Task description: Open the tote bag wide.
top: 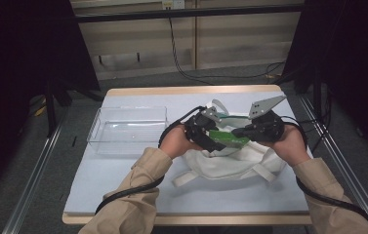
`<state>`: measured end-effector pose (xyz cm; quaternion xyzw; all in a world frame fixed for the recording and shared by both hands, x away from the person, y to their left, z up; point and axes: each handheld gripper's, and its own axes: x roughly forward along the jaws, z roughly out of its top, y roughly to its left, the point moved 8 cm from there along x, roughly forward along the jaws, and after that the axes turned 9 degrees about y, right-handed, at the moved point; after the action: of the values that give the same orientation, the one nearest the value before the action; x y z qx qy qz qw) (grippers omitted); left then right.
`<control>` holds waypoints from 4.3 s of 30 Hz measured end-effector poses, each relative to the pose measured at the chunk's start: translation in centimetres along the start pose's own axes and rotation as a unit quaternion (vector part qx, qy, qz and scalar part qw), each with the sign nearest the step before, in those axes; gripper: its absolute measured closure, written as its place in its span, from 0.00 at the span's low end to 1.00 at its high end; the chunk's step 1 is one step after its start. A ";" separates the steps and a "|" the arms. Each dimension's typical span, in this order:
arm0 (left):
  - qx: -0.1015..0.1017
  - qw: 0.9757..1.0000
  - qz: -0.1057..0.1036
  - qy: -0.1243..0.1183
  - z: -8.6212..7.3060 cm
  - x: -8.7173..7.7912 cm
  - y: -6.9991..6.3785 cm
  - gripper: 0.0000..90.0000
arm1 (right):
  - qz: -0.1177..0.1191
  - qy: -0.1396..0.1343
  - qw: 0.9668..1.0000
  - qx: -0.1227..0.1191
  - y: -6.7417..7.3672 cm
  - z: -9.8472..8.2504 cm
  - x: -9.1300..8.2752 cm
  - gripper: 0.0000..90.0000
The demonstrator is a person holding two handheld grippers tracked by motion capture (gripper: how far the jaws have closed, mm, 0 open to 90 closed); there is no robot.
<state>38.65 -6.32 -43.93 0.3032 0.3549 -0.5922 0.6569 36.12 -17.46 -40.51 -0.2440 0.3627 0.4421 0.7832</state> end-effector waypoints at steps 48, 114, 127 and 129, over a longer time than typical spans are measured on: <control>0.069 0.995 0.044 0.050 -0.4 1.0 0.2 0.68 | 0.012 -0.008 1.000 -0.001 0.6 0.2 0.8 1.00; 0.003 0.998 0.039 0.038 -0.8 -2.9 2.5 0.82 | 0.005 -0.007 0.991 0.137 0.4 -5.6 4.5 0.08; -0.026 0.999 0.029 0.038 0.2 -4.9 2.6 0.83 | 0.016 -0.018 0.990 0.138 0.5 -5.9 3.7 0.07; -0.028 0.998 0.027 0.041 0.3 -5.2 2.6 0.83 | 0.015 -0.014 0.990 0.139 0.4 -6.2 3.8 0.07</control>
<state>40.98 -3.31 -39.55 0.3183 0.3892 -0.5512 0.6659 34.87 -19.63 -47.40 -0.1210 0.4134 0.4021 0.8079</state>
